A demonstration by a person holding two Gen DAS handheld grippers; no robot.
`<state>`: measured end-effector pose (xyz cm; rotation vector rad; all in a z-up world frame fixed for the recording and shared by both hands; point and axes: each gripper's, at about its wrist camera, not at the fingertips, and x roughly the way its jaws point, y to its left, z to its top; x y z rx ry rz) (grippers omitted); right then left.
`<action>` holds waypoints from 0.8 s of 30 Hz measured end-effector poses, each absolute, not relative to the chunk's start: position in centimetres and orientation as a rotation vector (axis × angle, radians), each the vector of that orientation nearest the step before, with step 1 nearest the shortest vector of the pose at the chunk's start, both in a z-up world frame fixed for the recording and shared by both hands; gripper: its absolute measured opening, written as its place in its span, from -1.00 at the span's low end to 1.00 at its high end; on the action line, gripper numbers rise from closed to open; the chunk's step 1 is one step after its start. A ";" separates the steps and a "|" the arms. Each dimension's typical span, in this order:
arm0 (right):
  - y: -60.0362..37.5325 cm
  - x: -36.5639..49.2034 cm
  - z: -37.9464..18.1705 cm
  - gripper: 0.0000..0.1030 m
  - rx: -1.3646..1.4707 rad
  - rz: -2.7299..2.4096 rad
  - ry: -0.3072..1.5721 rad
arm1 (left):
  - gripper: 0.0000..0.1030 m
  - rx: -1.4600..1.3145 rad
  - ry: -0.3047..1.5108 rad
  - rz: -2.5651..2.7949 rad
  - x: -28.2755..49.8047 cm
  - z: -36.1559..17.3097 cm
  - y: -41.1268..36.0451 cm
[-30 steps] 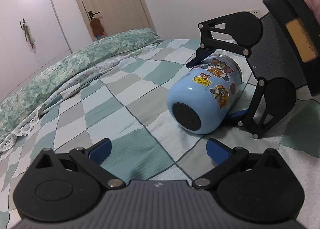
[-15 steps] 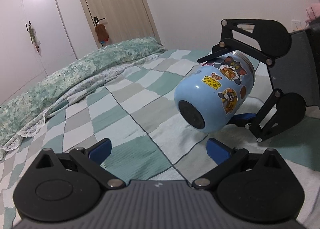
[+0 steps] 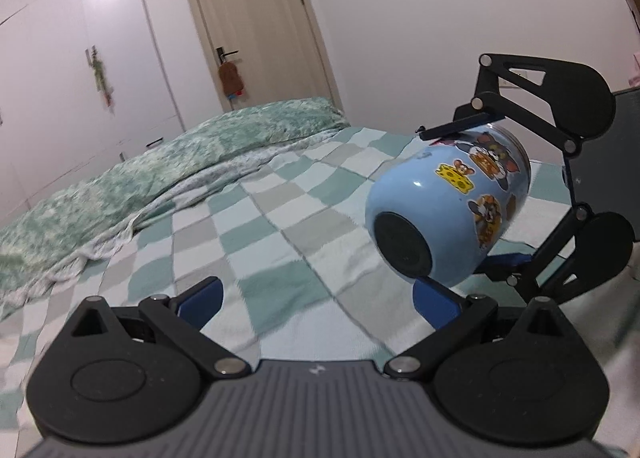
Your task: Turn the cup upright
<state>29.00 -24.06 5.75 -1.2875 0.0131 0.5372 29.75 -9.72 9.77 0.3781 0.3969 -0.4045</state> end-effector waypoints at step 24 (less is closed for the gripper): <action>-17.2 19.4 1.2 0.73 -1.234 0.759 0.228 | 1.00 0.301 0.501 -0.296 14.0 6.8 -2.6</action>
